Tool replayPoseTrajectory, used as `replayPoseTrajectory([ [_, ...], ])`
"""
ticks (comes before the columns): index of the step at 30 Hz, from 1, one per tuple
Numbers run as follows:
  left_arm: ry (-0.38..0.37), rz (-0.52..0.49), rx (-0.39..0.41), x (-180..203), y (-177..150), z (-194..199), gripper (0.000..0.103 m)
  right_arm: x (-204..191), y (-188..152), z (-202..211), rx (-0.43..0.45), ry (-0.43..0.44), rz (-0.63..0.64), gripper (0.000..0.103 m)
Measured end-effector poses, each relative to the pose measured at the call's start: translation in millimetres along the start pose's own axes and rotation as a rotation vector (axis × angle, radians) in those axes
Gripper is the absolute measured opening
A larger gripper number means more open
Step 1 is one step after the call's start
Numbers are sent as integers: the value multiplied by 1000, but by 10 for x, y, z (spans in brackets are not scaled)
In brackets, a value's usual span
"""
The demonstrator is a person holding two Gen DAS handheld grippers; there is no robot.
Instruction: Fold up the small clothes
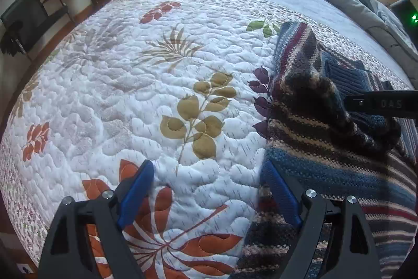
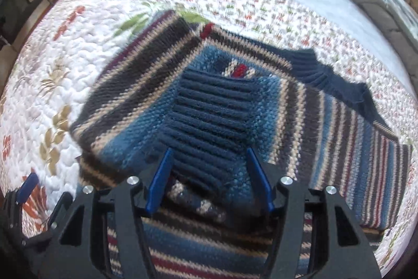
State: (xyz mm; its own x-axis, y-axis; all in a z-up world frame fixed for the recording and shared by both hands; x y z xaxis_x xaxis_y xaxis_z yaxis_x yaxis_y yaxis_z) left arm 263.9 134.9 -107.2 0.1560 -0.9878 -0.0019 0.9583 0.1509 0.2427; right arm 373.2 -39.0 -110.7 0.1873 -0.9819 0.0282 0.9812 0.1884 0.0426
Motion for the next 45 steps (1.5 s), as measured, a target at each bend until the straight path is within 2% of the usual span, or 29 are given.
replayPoseTrajectory([
  [3, -9, 13, -9, -20, 21, -39, 87, -34, 30, -54, 11, -20, 6, 69],
  [6, 0, 10, -8, -10, 9, -43, 87, -31, 12, -4, 32, 20, -2, 71],
  [8, 5, 11, -5, 1, 3, -38, 87, -62, -9, 57, 40, 73, 4, 71],
  [12, -1, 18, -2, 17, -1, -29, 87, -162, -1, 106, 37, 32, 20, 71],
  [17, -1, 16, -1, 21, -1, -27, 88, -98, 92, -97, -19, 28, -32, 62],
  [18, -4, 18, -1, 17, 1, -30, 88, -100, 99, -133, -19, 19, -31, 59],
  [20, -7, 19, -2, 13, 1, -32, 88, -70, 91, -121, 0, 28, -46, 41],
  [21, -7, 19, -2, 13, 2, -32, 88, -40, 83, -98, 9, 24, -57, 21],
  [22, -8, 20, -1, 13, 2, -30, 88, -7, 74, -73, 17, 14, -64, 16],
  [24, -13, 20, 2, 21, 2, -24, 88, 125, 34, -7, 20, 63, -85, 14],
  [28, -33, -4, 16, 92, -14, 18, 88, 507, -166, 284, 59, 140, -116, 14],
  [32, -25, -39, 37, 217, -49, 60, 88, 1018, -408, 630, 128, 126, -162, 14],
  [35, -27, -72, 48, 332, -84, 81, 88, 1591, -624, 778, 168, 87, -219, 16],
  [37, -20, -99, 56, 427, -115, 91, 88, 1917, -772, 727, 158, 61, -270, 26],
  [41, -10, -159, 66, 616, -172, 87, 88, 2511, -1021, 495, 98, 14, -393, 32],
  [44, -34, -190, 56, 711, -194, 75, 88, 2838, -1211, 326, 64, 53, -465, 37],
  [45, -48, -196, 53, 740, -199, 71, 89, 2878, -1238, 296, 63, 81, -477, 45],
])
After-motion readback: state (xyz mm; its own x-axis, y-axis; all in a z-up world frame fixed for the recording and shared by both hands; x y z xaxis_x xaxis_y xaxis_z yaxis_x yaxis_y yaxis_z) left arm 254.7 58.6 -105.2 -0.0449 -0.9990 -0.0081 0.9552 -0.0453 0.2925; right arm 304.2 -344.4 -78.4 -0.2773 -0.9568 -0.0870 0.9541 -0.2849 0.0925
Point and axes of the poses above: each gripper's, at about its wrist camera, not at the fingertips, and z roughly against the way its jaws point, x to its right, y to its top, the point moved 1 cm from there along -z, roughly the way its jaws point, and after that the axes turned 11 degrees about -x, right-handed, at the moved point
